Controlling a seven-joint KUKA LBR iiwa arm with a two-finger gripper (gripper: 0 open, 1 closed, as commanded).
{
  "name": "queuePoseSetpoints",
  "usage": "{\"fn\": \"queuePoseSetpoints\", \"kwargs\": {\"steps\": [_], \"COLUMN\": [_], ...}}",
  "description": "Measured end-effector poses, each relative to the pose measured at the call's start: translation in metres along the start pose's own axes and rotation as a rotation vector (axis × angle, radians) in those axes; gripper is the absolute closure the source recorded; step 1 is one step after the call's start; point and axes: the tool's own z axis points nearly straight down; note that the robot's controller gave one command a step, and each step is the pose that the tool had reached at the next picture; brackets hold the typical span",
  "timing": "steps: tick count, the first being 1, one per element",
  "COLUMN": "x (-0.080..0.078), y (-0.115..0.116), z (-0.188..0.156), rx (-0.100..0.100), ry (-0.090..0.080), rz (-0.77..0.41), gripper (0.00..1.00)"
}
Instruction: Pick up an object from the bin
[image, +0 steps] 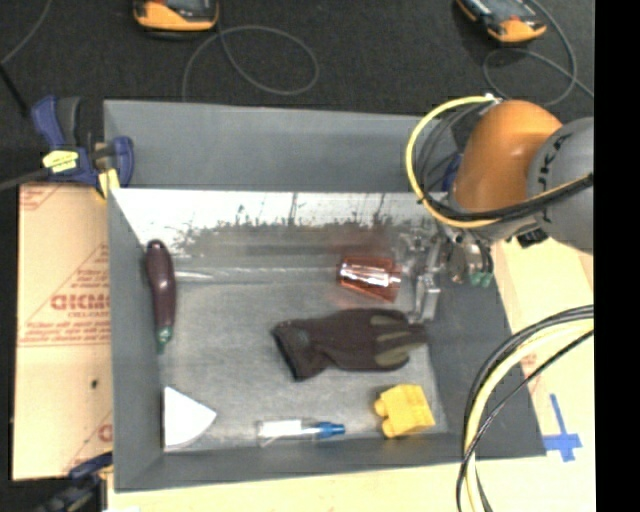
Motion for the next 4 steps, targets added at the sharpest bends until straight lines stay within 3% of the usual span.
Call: {"fn": "queuePoseSetpoints", "kwargs": {"steps": [1, 2, 3, 4], "x": [-0.001, 0.003, 0.015, 0.015], "y": [0.000, 0.033, 0.044, 0.044], "z": [-0.005, 0.031, 0.054, 0.054], "rx": [0.001, 0.001, 0.001, 0.001], "ry": [-0.007, -0.022, -0.011, -0.011], "rz": [-0.002, 0.044, 0.154, 0.154], "gripper": [0.00, 0.00, 1.00, 1.00]}}
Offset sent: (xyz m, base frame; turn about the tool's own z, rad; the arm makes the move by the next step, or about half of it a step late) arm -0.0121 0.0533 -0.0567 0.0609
